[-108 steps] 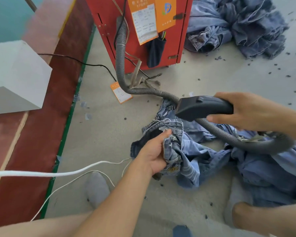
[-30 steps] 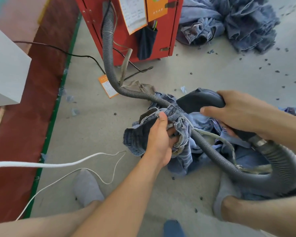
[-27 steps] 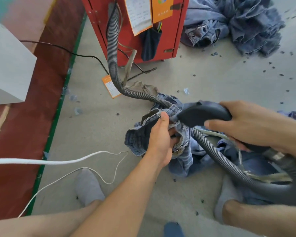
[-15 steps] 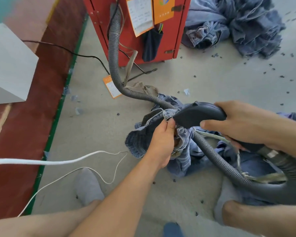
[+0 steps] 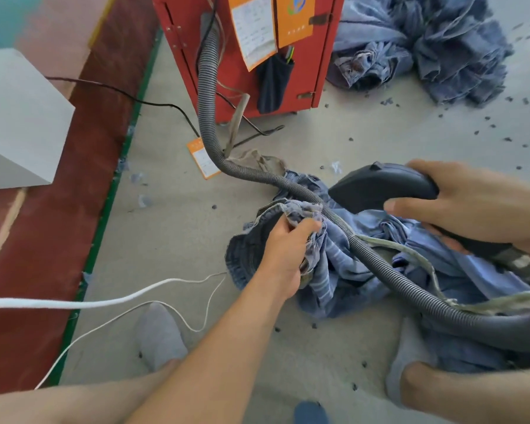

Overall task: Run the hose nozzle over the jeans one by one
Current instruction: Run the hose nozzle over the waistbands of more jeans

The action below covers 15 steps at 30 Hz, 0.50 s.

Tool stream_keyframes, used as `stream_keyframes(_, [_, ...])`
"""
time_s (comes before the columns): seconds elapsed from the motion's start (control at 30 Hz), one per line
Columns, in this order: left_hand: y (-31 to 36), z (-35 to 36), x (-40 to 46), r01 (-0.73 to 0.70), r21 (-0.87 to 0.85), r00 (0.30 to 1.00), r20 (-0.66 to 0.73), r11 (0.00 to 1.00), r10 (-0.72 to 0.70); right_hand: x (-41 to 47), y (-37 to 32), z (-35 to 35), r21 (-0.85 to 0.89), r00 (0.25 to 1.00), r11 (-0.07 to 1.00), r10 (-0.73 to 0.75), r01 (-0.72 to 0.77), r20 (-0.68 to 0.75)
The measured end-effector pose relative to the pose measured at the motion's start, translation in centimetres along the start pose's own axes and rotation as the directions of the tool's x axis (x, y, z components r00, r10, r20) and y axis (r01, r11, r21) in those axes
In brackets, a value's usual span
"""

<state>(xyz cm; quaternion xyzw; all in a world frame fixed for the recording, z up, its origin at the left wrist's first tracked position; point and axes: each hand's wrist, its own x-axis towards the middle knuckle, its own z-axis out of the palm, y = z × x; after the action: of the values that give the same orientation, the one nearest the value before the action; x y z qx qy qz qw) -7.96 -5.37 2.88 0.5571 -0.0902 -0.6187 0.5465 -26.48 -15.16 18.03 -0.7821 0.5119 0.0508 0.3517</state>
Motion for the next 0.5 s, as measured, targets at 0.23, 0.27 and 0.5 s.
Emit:
stream_keyframes(0.23, [0.0, -1.1, -0.2, -0.052, -0.014, 0.977, 0.206, 0.999, 0.054, -0.3, -0.4, -0.1, -0.040, 0.995, 0.999, -0.008, 0.012, 0.102])
stream_keyframes(0.27, [0.0, -1.2, -0.3, -0.063, -0.007, 0.970, 0.236, 0.998, 0.063, -0.4, -0.5, -0.1, -0.051, 0.994, 0.999, -0.006, 0.012, 0.111])
stream_keyframes(0.5, [0.0, -0.8, -1.3, -0.084, 0.124, 0.926, 0.377, 0.989, 0.031, 1.9, -1.6, 2.5, -0.237, 0.995, 0.971, -0.046, 0.023, -0.091])
